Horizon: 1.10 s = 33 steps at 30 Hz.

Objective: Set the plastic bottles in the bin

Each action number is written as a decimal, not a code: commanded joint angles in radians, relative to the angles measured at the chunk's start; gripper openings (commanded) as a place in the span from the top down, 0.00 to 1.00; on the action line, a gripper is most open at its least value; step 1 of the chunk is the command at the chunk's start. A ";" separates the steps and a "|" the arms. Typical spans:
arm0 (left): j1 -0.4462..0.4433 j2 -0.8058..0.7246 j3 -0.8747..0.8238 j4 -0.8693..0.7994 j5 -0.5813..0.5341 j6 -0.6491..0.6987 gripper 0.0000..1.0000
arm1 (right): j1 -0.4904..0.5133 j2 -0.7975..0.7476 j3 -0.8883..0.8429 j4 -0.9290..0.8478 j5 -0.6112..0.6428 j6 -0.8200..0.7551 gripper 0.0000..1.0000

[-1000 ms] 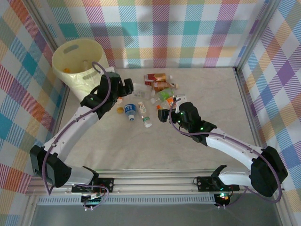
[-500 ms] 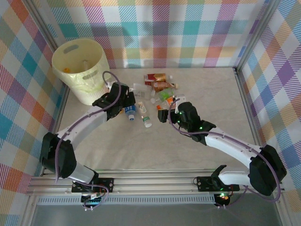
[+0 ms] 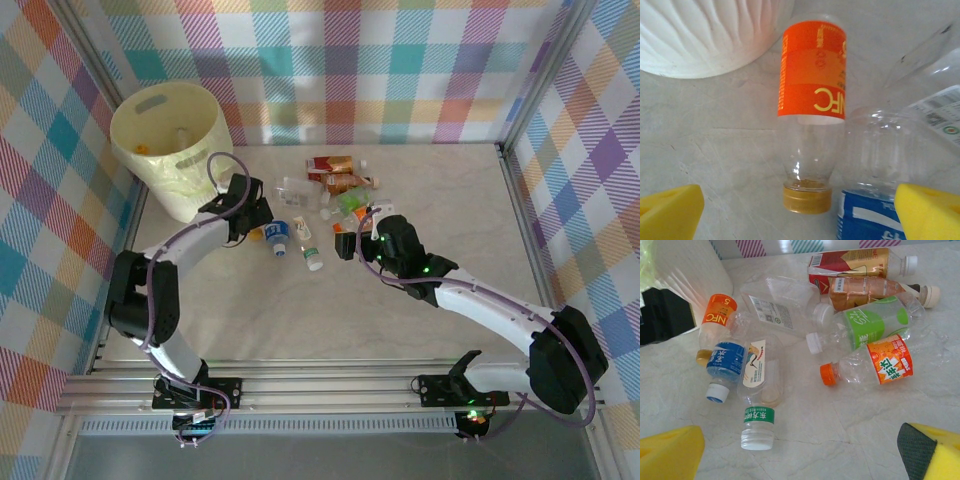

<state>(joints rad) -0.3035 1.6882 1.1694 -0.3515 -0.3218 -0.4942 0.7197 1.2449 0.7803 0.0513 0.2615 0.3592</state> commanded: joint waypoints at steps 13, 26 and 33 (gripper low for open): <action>0.069 0.249 0.161 0.033 0.061 0.083 0.15 | 0.000 -0.012 0.035 -0.051 0.034 0.003 0.00; 0.072 0.424 0.314 0.018 0.077 0.132 0.23 | -0.001 -0.003 0.036 -0.061 0.042 -0.003 0.00; 0.072 0.438 0.311 0.022 0.109 0.119 0.33 | 0.000 0.007 0.039 -0.057 0.039 -0.005 0.00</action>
<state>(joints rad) -0.2436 2.1193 1.4658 -0.3172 -0.2405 -0.3756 0.7197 1.2453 0.7876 -0.0025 0.2886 0.3588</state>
